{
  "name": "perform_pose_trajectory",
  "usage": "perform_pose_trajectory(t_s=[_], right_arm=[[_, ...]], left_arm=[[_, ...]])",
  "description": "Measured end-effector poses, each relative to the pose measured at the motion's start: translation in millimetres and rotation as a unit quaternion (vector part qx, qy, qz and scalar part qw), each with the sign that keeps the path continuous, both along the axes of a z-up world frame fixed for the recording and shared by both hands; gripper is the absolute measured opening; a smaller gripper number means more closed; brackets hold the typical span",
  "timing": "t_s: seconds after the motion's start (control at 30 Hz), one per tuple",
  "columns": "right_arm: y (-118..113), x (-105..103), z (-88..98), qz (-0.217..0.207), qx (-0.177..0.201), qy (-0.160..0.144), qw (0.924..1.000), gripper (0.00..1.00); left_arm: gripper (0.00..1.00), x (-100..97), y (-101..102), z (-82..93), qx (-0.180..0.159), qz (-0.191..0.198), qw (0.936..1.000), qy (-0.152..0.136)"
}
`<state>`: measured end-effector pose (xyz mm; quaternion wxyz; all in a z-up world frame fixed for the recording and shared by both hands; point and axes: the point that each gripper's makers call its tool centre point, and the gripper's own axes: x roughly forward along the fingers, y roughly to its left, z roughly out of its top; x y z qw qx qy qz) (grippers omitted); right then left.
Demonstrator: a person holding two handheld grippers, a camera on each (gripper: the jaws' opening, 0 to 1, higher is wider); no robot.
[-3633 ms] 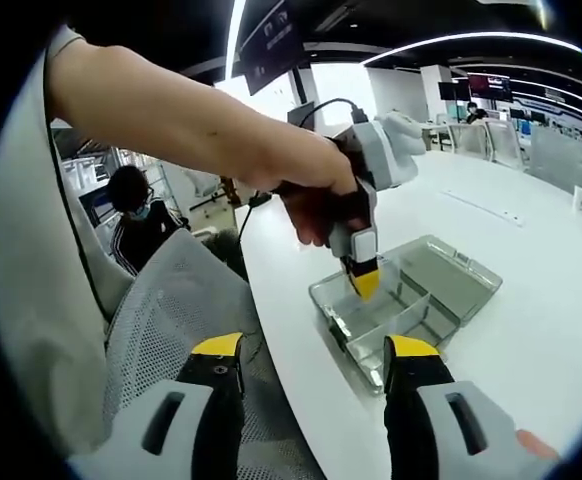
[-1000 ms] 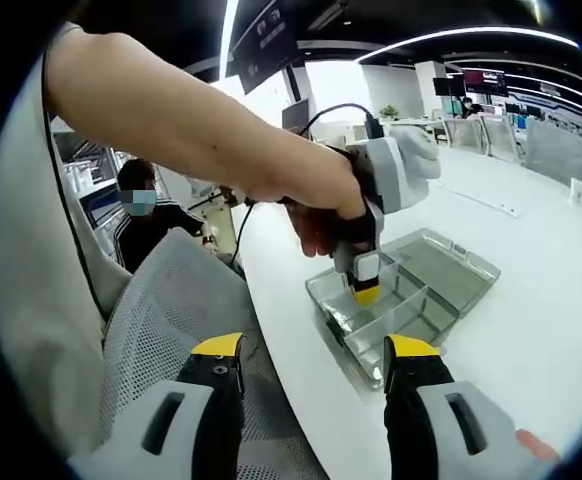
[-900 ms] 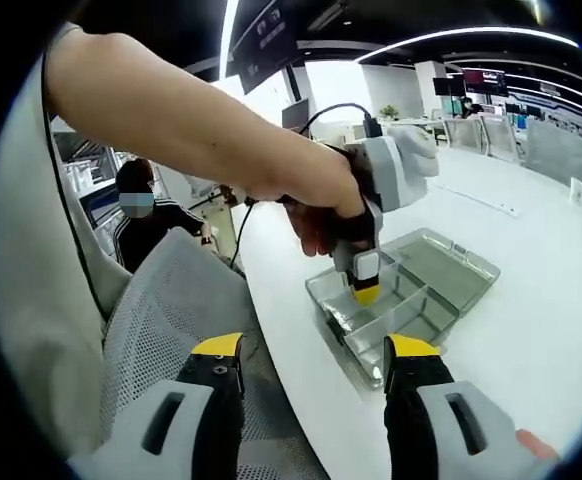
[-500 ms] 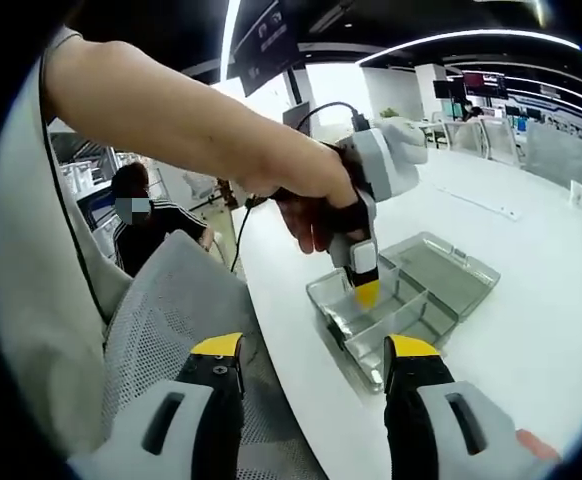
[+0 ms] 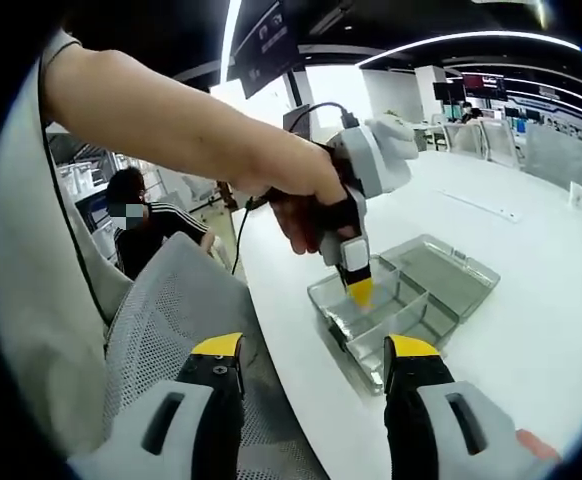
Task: Insert the divider into the dual guide fixture by aligning both edges with the guide slots and pushing it downward to the bottom, including one-sided entry, uneven engagement, binding, and posture correction.
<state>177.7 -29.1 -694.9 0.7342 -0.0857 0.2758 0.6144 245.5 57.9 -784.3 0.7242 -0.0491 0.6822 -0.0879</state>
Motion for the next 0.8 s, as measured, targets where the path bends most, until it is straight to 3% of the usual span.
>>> perform_pose_trajectory(t_s=[0.8], right_arm=[[0.3,-0.1,0.3,-0.002,0.000,0.002,1.0000,0.52]], left_arm=[[0.00,-2.1,-0.1,-5.1,0.016,0.004,0.9999,0.000]])
